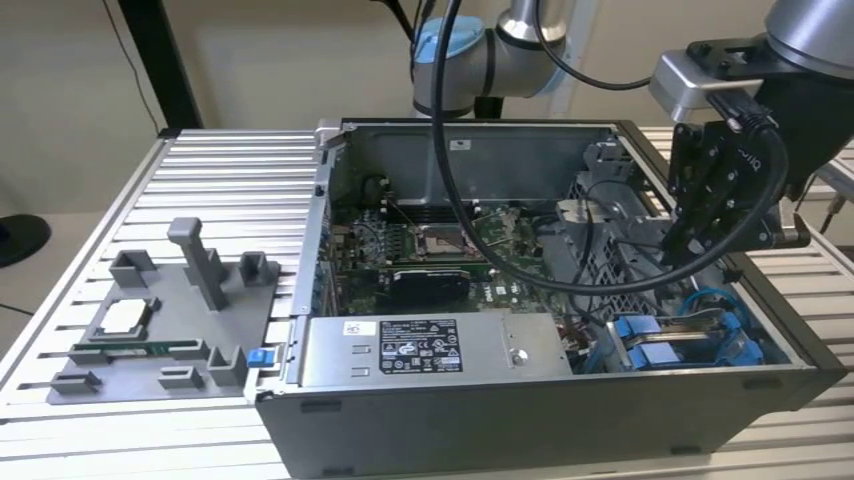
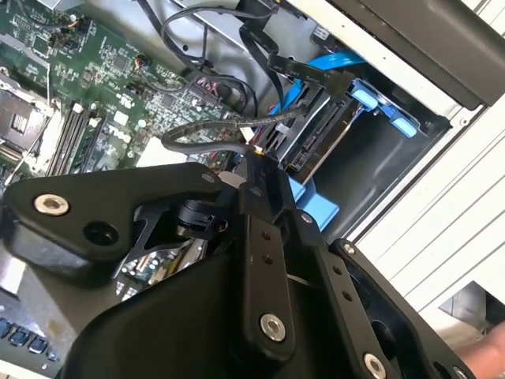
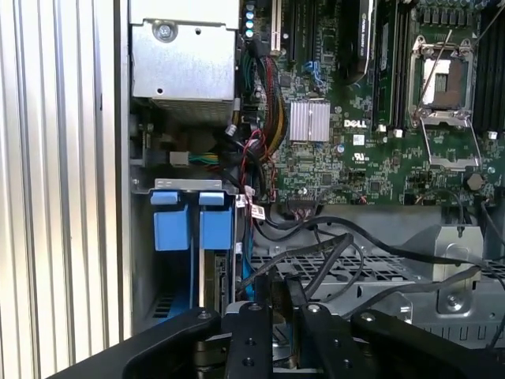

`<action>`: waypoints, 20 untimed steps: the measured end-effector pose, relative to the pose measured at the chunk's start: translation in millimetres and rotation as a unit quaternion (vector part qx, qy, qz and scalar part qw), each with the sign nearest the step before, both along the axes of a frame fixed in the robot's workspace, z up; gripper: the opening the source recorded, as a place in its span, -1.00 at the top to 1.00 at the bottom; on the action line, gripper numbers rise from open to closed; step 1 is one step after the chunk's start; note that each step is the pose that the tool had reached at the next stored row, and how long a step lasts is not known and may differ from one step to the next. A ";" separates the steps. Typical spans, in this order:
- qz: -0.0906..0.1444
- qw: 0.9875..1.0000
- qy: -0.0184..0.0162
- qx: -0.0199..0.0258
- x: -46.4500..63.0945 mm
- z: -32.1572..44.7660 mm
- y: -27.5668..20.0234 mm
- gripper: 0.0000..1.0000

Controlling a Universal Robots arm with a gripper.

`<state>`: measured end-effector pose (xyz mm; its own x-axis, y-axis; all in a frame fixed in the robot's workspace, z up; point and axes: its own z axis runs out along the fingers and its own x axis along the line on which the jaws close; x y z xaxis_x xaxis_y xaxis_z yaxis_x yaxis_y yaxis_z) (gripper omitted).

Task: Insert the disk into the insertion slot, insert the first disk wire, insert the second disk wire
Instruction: 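Insert the first disk wire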

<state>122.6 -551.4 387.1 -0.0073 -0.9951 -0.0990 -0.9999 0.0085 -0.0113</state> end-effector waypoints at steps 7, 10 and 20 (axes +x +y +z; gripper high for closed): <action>0.000 1.000 0.000 0.000 0.0 -0.1 0.0 1.00; 0.000 1.000 0.000 0.000 0.0 -0.2 0.0 1.00; 0.000 1.000 0.000 0.001 3.5 -5.2 -13.6 1.00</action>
<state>126.1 -565.0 381.9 -0.0074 -0.9948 -0.1016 -0.9999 0.0085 -0.0109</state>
